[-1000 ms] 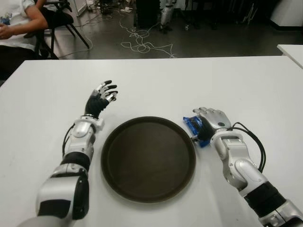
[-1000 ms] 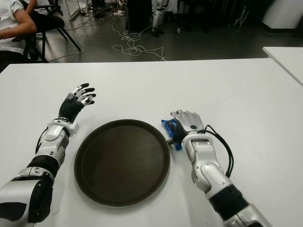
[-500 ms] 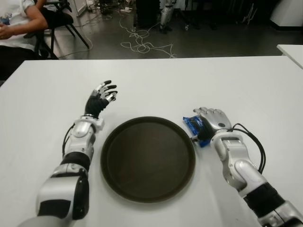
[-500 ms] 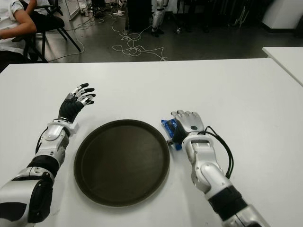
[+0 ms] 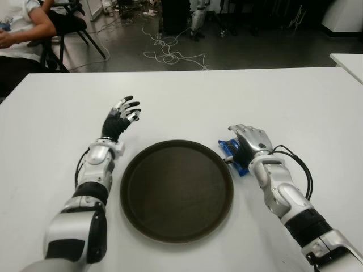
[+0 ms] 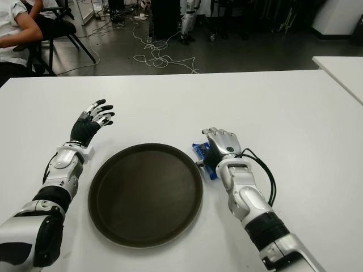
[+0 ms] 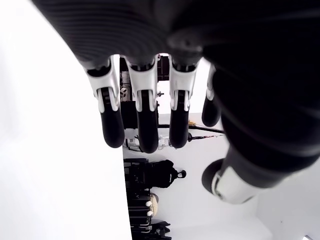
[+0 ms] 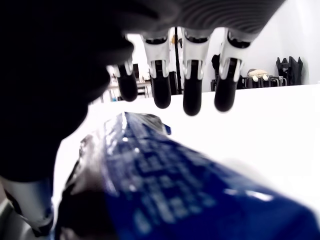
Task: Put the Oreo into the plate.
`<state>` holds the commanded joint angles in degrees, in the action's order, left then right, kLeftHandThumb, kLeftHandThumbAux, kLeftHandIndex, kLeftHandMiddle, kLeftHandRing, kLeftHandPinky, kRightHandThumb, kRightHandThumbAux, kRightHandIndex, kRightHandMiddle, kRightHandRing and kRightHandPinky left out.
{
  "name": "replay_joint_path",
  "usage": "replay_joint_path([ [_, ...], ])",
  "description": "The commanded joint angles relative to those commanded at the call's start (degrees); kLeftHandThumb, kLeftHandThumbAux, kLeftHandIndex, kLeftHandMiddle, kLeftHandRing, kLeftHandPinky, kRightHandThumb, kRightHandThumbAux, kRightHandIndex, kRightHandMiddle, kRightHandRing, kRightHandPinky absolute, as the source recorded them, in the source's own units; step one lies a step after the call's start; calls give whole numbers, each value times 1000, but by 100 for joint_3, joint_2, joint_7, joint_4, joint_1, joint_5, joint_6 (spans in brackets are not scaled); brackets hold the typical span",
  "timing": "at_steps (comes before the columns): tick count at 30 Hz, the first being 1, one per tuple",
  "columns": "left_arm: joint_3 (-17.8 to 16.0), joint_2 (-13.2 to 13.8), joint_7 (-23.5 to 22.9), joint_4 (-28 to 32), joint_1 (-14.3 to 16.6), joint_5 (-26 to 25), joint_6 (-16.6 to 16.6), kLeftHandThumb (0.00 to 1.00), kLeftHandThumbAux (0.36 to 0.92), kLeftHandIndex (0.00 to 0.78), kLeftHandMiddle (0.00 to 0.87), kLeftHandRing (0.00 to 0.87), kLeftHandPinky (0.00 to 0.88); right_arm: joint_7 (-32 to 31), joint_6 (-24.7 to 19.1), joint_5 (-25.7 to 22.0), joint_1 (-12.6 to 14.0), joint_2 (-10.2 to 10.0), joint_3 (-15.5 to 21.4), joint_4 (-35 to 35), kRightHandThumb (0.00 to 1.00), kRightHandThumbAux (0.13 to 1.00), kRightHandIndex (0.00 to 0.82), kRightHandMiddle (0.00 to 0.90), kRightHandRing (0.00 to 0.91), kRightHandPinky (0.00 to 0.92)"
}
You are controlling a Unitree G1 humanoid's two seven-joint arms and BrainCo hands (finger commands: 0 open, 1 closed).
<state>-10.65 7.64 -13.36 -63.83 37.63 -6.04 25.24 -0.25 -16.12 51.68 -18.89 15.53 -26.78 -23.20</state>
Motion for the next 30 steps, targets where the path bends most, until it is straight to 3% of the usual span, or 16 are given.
replay_joint_path([
  [12,18,11,-88,33,-31,-20,24,45,735,153,226,222,250,288,316,-353,-91,-22,9,-362,0,736,197,264,282,277],
  [30,56,2,1,183,-102,-1,-33,55,723,160,228,228,259,284,319,-581,-79,-12,30,-324,0,720,194,247,264,235],
])
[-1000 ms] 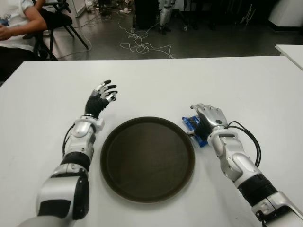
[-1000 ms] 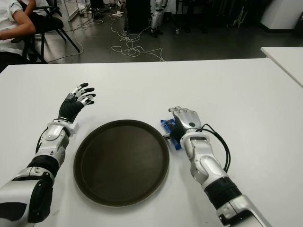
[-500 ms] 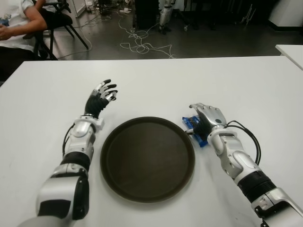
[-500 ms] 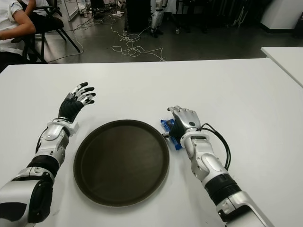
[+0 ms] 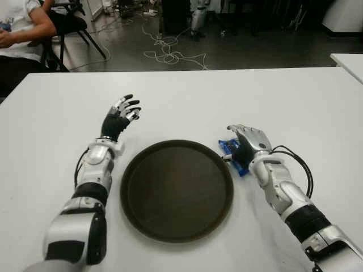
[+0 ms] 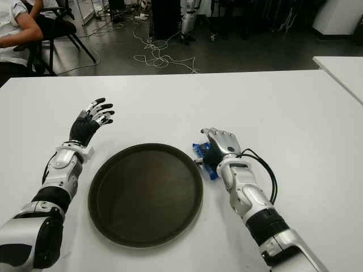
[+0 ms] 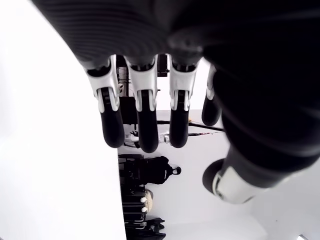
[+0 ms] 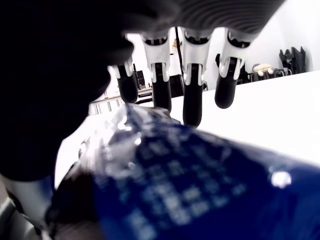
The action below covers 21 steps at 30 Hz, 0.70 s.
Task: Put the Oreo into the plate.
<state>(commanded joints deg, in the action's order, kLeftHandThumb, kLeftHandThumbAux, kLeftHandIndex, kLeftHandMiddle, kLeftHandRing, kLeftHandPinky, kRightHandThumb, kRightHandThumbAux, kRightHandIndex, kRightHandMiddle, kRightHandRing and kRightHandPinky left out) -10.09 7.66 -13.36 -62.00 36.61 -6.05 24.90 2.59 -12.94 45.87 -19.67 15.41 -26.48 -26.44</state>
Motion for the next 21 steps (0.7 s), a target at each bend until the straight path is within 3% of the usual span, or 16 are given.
replay_joint_path([
  [10,36,11,7,49,-28,23,1,37,708,157,224,221,251,-14,-97,26,12,5,24,94,0,708,216,269,285,257],
  [18,30,0,-28,86,-46,1,22,41,728,167,233,227,263,-224,-392,269,39,167,-95,464,0,716,290,360,406,401],
  [21,20,-4,-27,89,-47,-11,20,46,732,174,238,231,266,-537,-591,486,15,335,-223,768,35,708,317,412,458,462],
])
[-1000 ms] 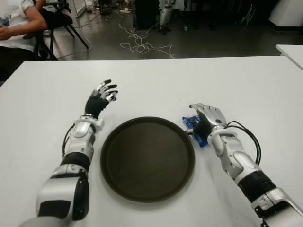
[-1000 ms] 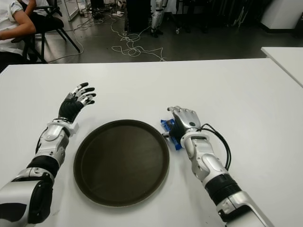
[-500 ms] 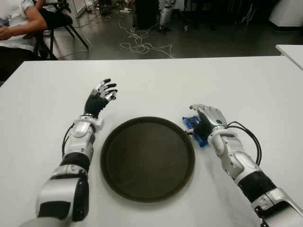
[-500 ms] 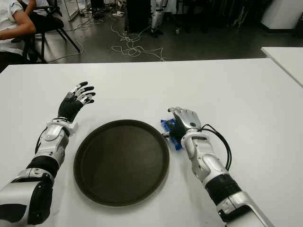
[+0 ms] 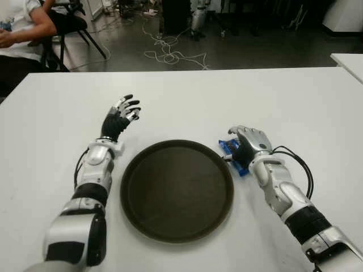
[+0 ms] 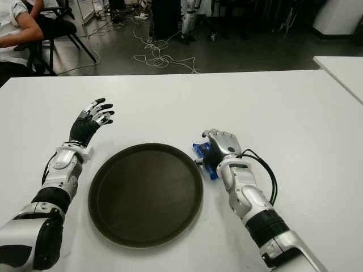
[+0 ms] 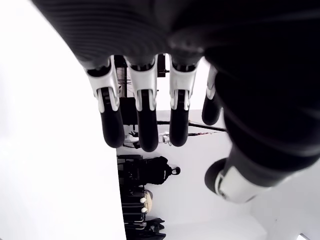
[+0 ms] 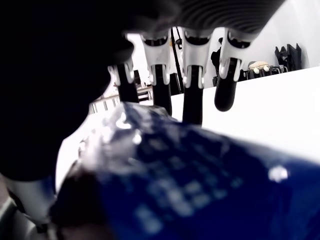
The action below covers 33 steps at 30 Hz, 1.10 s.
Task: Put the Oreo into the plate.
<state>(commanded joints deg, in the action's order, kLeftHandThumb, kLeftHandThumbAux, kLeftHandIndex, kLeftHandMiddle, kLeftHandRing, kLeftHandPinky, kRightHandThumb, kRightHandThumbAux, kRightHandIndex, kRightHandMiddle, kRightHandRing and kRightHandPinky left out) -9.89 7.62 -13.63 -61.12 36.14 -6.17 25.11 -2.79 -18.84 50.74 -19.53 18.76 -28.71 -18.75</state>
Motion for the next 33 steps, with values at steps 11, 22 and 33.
replay_joint_path([
  [11,-17,-19,8,66,-24,-32,-33,51,711,163,234,229,255,-209,20,114,46,158,-47,178,678,727,424,549,546,553],
  [22,-8,-11,7,81,-35,-19,-7,57,698,159,230,225,254,-281,-60,66,84,138,38,316,695,735,416,398,395,429],
  [33,26,7,76,139,-54,33,-67,48,711,155,225,223,252,-335,-180,-41,150,83,164,499,703,732,412,335,361,450],
])
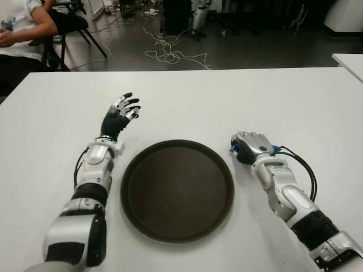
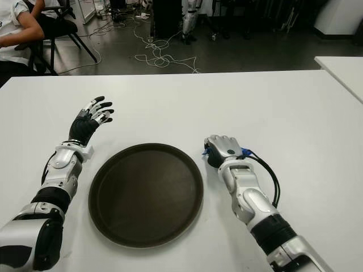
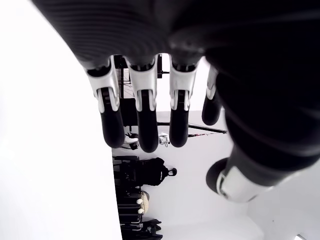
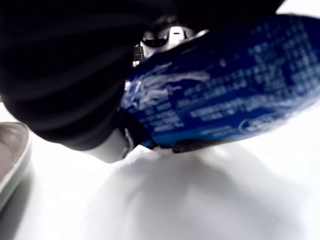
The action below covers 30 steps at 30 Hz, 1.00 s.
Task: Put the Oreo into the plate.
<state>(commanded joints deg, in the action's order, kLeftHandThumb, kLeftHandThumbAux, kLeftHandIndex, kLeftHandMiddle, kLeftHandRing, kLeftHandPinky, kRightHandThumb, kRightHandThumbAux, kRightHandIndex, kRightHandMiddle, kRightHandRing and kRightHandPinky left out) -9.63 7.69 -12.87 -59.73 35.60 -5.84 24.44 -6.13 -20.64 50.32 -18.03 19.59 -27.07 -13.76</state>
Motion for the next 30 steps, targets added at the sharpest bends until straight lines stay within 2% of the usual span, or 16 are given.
replay_joint_path([
  [8,20,13,-6,67,-24,9,-68,38,723,158,224,215,240,34,8,-59,31,-36,97,31,701,736,408,325,378,480],
  [18,10,9,-30,84,-35,-13,-57,20,720,159,226,217,242,45,51,-98,50,-51,177,104,700,737,407,376,418,507],
  [24,-3,-6,-18,72,-28,-26,-46,21,723,158,225,217,238,123,102,-142,56,-50,220,69,699,738,408,352,402,473],
  [30,5,-32,-2,63,-27,-16,-7,23,737,164,229,221,250,203,171,-173,50,-18,248,15,699,738,406,413,438,499],
])
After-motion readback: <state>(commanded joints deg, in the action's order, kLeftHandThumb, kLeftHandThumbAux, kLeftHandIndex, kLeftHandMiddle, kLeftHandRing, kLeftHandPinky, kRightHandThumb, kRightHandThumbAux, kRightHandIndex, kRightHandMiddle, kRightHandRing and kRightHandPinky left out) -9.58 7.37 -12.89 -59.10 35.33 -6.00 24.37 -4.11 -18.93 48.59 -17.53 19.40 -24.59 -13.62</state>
